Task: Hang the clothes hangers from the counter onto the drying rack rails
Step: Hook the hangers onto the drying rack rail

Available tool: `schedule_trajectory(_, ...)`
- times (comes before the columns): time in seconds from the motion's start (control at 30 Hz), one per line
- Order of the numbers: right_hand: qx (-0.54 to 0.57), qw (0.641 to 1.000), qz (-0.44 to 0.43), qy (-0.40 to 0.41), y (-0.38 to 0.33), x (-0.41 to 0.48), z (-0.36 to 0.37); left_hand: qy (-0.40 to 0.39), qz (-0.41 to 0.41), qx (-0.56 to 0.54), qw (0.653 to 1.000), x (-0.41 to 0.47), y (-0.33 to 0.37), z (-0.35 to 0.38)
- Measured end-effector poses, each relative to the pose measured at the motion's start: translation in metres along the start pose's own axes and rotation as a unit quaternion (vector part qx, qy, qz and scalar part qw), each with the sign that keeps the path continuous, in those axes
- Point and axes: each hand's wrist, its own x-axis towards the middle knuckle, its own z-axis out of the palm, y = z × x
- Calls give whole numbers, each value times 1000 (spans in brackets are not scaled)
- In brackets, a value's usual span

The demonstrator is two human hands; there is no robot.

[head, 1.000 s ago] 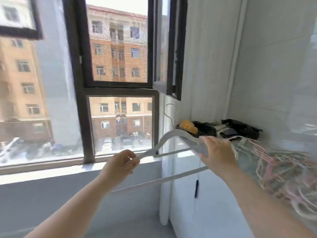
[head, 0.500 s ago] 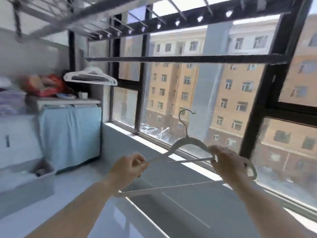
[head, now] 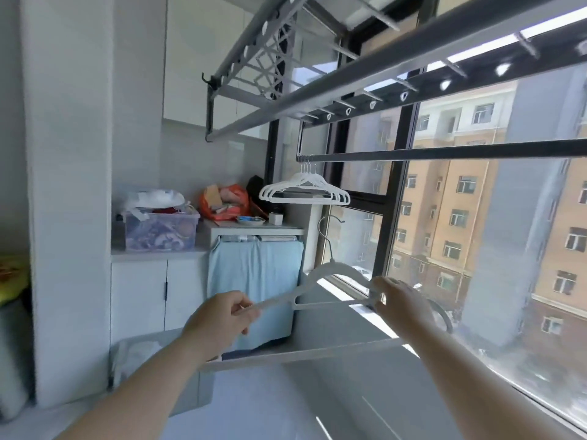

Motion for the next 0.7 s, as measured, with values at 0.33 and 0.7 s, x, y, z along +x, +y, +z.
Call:
schedule_trajectory(0.33,-5,1000,0,-1,-55,140,90,18,-21,-14,1000,145,-89,-21)
schedule_trajectory(0.7,-57,993,97,22,-81,305,156,-26,77,45,996,379,-144,-40)
